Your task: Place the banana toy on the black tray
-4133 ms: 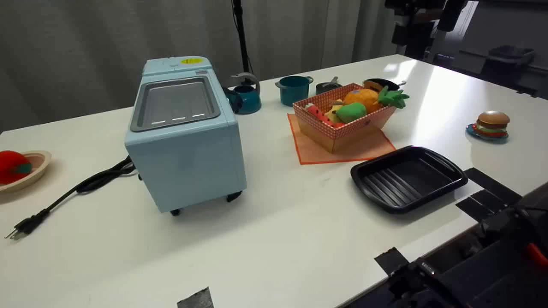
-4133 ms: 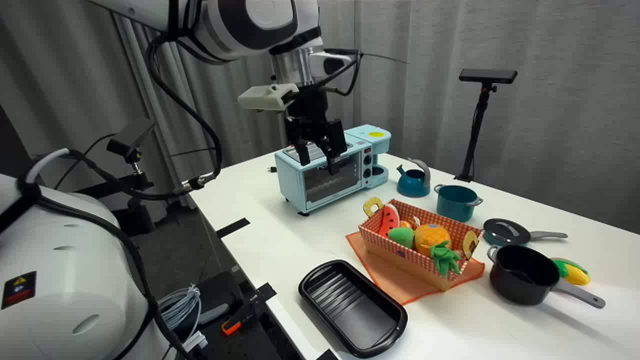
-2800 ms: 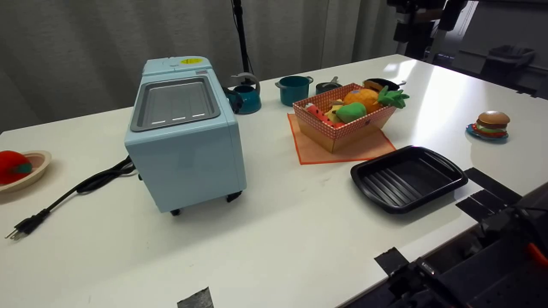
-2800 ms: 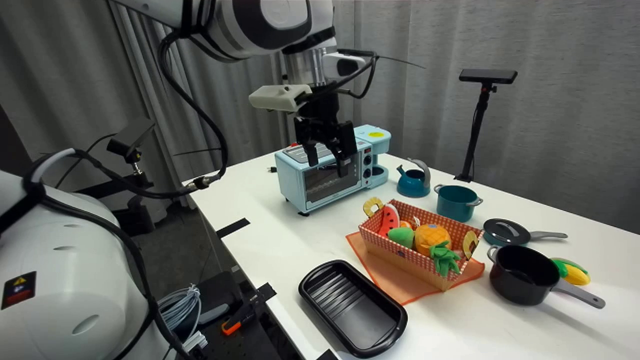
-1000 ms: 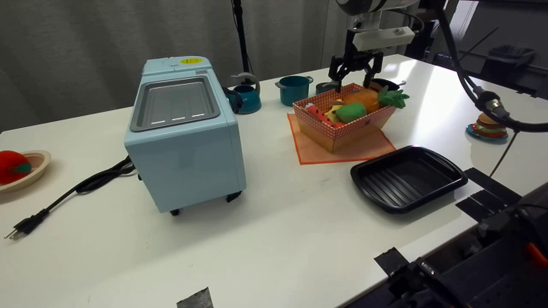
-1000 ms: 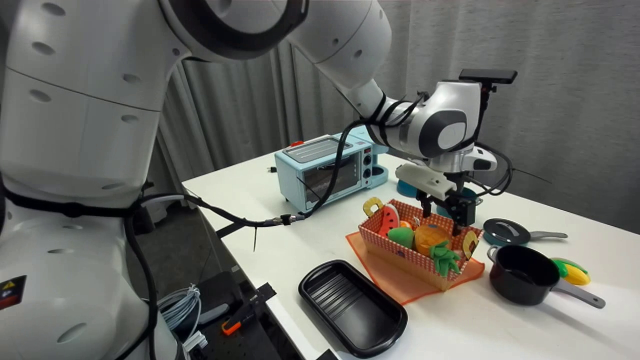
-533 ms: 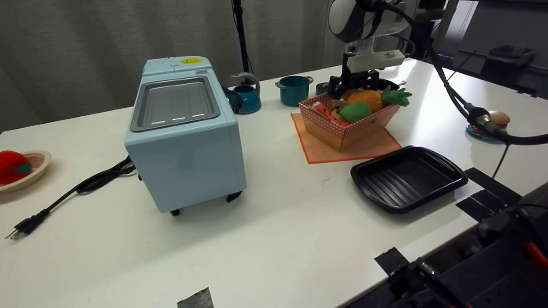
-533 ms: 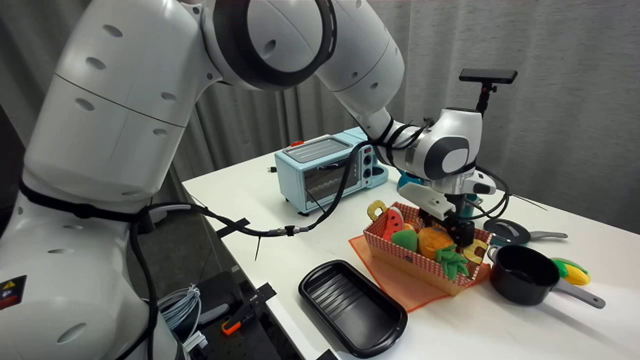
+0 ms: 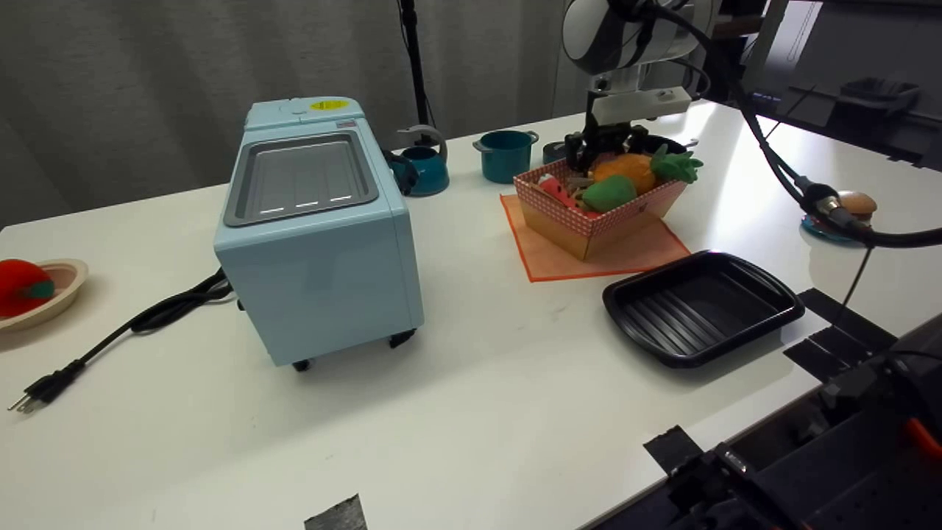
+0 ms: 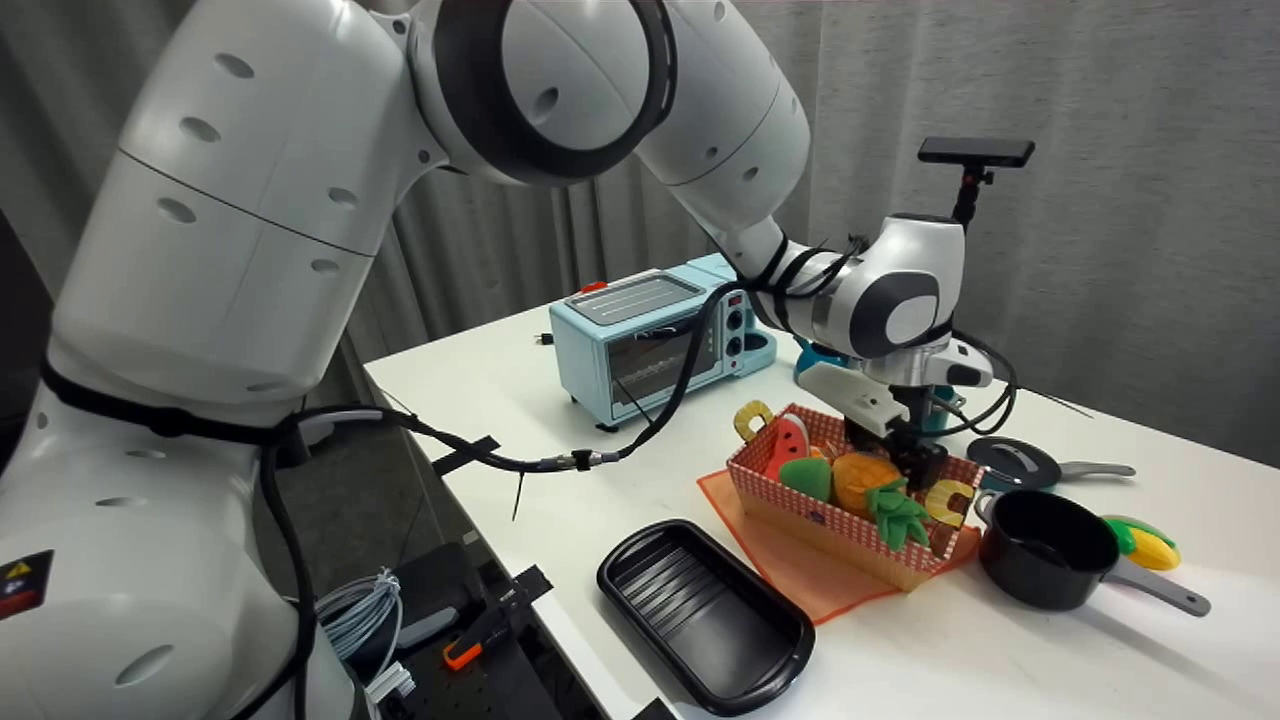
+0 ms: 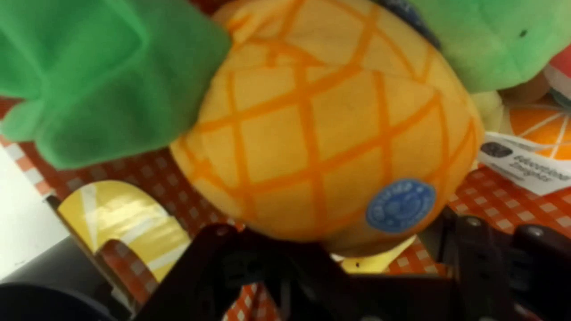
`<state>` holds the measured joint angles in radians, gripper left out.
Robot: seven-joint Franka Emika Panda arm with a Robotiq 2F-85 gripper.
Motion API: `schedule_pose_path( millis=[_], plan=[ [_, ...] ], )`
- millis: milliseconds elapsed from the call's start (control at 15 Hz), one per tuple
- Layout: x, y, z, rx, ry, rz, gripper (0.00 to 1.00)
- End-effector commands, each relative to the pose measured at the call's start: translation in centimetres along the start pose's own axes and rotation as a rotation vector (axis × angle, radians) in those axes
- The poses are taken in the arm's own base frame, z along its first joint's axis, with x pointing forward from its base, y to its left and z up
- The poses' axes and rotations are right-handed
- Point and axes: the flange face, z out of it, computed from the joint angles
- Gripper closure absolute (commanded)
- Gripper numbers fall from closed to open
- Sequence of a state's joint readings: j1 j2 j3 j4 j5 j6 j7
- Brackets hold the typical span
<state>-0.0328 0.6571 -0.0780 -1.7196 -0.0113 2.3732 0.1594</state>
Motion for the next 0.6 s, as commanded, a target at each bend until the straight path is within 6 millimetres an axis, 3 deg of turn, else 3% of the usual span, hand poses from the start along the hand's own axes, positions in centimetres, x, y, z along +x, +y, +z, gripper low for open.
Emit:
schedule_pose_path(
  millis=[0, 267, 333, 533],
  plan=[
    [0.2, -0.3, -1.0, 0.005, 0.005, 0.029, 0.64],
    [0.1, -0.1, -1.6, 0.010, 0.014, 0.048, 0.95],
    [0.0, -0.1, -1.7, 0.009, 0.015, 0.050, 0.99],
    [-0.5, -0.1, -2.3, 0.005, 0.018, 0.058, 1.00]
  ],
)
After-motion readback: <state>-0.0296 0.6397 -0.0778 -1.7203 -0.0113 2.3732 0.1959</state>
